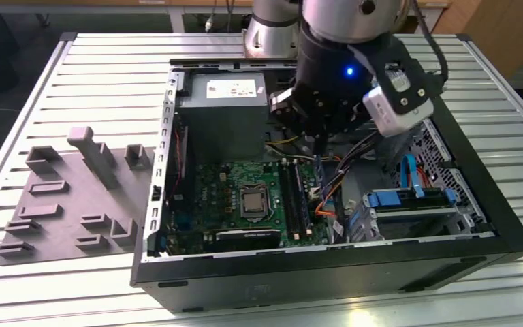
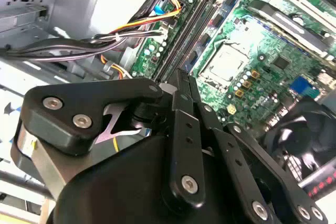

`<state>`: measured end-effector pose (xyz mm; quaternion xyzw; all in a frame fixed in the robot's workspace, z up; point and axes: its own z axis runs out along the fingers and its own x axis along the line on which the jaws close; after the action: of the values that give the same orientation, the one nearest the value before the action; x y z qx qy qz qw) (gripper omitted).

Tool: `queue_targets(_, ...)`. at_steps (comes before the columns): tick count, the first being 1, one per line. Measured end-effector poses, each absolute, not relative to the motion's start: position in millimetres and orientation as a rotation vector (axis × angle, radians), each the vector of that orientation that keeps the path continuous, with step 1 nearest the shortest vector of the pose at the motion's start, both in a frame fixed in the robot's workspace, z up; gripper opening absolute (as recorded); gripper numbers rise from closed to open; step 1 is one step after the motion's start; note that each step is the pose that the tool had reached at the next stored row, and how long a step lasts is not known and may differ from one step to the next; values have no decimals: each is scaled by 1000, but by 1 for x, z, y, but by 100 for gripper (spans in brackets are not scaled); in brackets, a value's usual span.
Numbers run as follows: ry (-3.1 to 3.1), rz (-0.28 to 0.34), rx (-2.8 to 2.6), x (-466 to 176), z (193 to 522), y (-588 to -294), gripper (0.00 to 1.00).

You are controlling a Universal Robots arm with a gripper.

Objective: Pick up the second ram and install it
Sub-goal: 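Insert the second ram into the second slot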

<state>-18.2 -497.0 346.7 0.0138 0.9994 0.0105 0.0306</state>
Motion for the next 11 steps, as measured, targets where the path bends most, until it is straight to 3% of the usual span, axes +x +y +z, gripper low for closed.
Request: queue_targets(11,3080,33,42,-18,397,-497,12)
